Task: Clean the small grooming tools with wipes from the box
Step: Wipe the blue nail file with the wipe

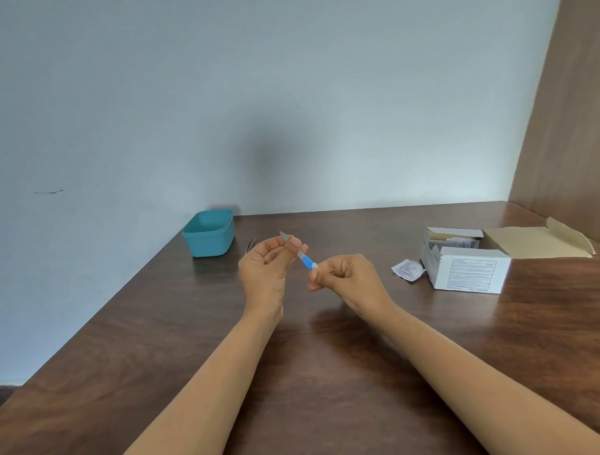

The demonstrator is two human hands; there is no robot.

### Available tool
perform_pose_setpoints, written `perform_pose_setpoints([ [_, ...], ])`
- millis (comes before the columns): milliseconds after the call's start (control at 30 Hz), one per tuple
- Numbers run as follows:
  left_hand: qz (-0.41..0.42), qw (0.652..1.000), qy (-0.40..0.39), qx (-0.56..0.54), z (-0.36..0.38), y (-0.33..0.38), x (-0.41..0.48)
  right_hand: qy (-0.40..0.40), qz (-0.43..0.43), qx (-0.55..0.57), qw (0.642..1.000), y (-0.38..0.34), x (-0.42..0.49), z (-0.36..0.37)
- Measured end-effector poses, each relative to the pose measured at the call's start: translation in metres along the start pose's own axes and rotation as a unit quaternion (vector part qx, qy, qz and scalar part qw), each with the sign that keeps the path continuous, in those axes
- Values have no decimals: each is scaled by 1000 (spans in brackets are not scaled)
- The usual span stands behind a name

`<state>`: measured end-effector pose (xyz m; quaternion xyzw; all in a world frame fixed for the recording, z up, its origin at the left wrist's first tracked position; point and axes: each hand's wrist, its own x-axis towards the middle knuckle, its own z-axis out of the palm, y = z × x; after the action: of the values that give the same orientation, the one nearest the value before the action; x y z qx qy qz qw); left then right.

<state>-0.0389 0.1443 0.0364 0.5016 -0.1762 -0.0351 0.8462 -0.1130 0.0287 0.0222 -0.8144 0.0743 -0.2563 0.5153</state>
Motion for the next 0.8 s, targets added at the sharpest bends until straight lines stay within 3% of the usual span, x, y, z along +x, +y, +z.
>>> perform_pose_setpoints([
  [100, 1, 1000, 4, 1, -1, -1, 0, 8, 28, 33, 999, 1, 1, -2],
  [233, -4, 1000, -4, 14, 1, -2, -1, 5, 15, -20, 1000, 3, 2, -5],
  [500, -3, 1000, 8, 22, 0, -2, 0, -14, 10, 15, 1000, 4, 0, -1],
  [800, -5, 998, -22, 55, 2, -9, -3, 44, 17, 35, 998, 3, -1, -1],
])
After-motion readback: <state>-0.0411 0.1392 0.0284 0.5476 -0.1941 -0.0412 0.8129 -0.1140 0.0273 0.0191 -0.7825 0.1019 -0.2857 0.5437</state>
